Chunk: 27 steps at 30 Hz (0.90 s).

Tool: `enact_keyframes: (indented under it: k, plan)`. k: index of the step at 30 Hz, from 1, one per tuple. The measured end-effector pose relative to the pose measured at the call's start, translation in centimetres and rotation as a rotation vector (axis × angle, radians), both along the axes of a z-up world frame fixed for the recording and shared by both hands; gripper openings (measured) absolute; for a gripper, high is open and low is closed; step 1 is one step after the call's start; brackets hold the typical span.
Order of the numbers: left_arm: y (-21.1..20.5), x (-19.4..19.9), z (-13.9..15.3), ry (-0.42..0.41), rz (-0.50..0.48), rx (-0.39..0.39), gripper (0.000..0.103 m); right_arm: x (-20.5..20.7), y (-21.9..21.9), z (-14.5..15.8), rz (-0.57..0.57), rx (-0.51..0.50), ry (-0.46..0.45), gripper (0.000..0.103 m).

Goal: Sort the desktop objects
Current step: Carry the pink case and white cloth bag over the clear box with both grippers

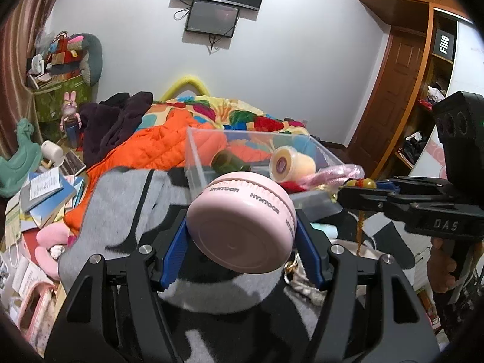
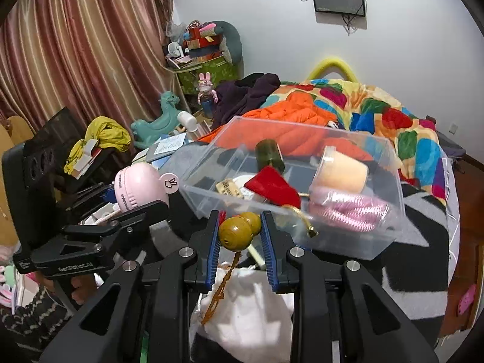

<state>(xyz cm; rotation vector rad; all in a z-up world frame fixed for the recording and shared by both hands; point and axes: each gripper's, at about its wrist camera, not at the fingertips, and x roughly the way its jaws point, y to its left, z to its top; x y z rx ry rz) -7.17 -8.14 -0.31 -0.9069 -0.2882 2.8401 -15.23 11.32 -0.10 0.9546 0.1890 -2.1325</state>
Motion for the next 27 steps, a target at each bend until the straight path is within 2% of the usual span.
enact_keyframes:
  k: [14,20,27]
  plan:
    - [0.8,-5.1,1.3,0.000,-0.006,-0.052,0.065,-4.9,-2.0,1.2,-0.042,0.028,0.053,0.023]
    - [1.4,-7.6,0.7,-0.025,-0.009,-0.089,0.065,-7.5,-2.9,1.6,-0.067,0.065,0.068,0.023]
    - [1.5,-9.8,-1.1,-0.084,-0.021,-0.096,0.065,-9.7,-3.6,0.1,-0.080,0.129,0.032,0.023]
